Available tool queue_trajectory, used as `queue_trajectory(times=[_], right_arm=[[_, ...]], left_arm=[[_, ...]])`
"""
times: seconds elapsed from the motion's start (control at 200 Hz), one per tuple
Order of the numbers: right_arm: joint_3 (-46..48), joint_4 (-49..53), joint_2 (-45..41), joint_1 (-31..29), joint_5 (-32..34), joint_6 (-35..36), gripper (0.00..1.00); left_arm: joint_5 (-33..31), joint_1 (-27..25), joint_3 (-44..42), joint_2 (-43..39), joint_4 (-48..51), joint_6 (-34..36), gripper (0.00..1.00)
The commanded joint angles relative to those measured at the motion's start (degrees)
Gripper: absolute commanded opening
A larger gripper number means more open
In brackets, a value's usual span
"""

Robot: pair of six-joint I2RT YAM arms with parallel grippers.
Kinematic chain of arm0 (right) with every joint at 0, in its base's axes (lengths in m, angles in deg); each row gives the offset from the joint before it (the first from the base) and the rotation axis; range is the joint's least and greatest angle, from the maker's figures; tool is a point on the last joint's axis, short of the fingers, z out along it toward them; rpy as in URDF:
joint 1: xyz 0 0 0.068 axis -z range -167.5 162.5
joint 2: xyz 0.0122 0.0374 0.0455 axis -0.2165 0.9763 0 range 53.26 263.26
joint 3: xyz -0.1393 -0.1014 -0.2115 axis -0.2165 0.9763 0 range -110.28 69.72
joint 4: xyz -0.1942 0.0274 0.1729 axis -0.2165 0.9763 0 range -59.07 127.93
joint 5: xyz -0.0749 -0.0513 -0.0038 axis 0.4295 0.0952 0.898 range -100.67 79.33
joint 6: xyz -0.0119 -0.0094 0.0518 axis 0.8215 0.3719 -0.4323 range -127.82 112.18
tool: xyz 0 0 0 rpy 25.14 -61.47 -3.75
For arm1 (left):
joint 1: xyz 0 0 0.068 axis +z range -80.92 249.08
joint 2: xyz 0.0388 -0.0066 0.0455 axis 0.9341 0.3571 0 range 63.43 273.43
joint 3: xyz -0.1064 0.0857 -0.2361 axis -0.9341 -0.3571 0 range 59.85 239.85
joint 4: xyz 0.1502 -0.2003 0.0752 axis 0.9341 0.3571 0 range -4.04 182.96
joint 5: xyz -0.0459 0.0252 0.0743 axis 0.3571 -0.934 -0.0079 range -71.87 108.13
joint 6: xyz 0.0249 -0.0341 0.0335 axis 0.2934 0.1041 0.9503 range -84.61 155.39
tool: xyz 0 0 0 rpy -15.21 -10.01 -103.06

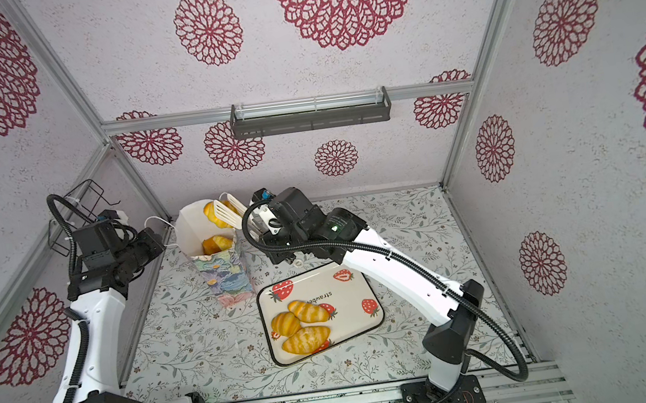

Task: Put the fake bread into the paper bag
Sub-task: 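Lift the striped bun with the tongs and carry it toward the bag, then open the tongs with the right gripper over the bag, dropping the bun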

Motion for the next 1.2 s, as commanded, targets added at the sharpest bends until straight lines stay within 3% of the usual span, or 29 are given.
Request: queue_trajectory(times=[0.0,0.61,1.196], right_arm=[[-4.7,-2.9,1.0,-0.8,-2.0,1.5,0.33],[-20.1,-0.6,15.3,-0.7,-6.5,2.8,0.34],[-23.7,-3.2,20.3,4.9,-12.8,-0.6,0.34]], left_arm=[[0.3,0.6,-0.4,-1.6,-1.5,-0.5,0.0],[1.1,0.5,-0.7,-1.5,-1.7,-0.9,0.0],[3.6,0.6,-0.9,-2.0,-2.3,-0.4,0.0]])
